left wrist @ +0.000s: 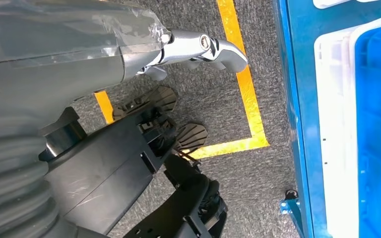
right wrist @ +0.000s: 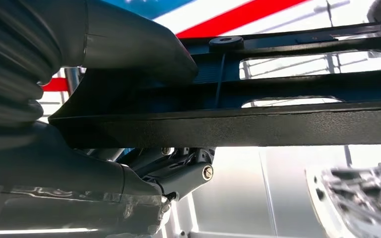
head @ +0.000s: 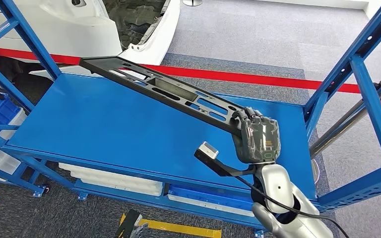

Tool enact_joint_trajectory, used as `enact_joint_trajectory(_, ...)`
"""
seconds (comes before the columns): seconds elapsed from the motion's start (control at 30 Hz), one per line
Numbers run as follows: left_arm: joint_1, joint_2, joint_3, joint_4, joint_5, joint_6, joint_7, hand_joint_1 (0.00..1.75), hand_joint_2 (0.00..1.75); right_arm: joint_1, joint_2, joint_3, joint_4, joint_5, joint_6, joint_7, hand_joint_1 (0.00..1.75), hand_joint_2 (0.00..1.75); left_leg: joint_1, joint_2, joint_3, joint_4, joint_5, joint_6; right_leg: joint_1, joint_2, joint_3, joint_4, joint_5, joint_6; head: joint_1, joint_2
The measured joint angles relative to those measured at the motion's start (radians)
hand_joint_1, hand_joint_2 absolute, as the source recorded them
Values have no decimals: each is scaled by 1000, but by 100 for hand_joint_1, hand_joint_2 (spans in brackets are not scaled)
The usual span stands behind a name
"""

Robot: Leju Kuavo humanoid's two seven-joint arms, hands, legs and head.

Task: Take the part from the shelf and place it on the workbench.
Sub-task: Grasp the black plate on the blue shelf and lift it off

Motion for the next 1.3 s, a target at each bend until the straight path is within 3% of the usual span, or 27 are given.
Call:
enact_joint_trajectory(0.17, 0, 0, 0, 0, 9, -4, 3, 0, 175, -4, -2, 15, -56, -3, -33, -25, 175, 175, 0, 0, 0, 0, 0, 0, 0, 0, 0, 0, 0, 0, 0, 0)
enact_joint_trajectory(0.3, 0, 0, 0, 0, 11, -10, 3, 0, 175, -4, -2, 22, -89, -13, -36, -27, 164, 175, 0, 0, 0, 0, 0, 0, 0, 0, 0, 0, 0, 0, 0, 0)
enact_joint_trajectory(1.3, 2, 0, 1, 0, 40, 18, 45, 0, 175, -22, -5, 66, -138, -94, -35, -11, 164, 175, 0, 0, 0, 0, 0, 0, 0, 0, 0, 0, 0, 0, 0, 0)
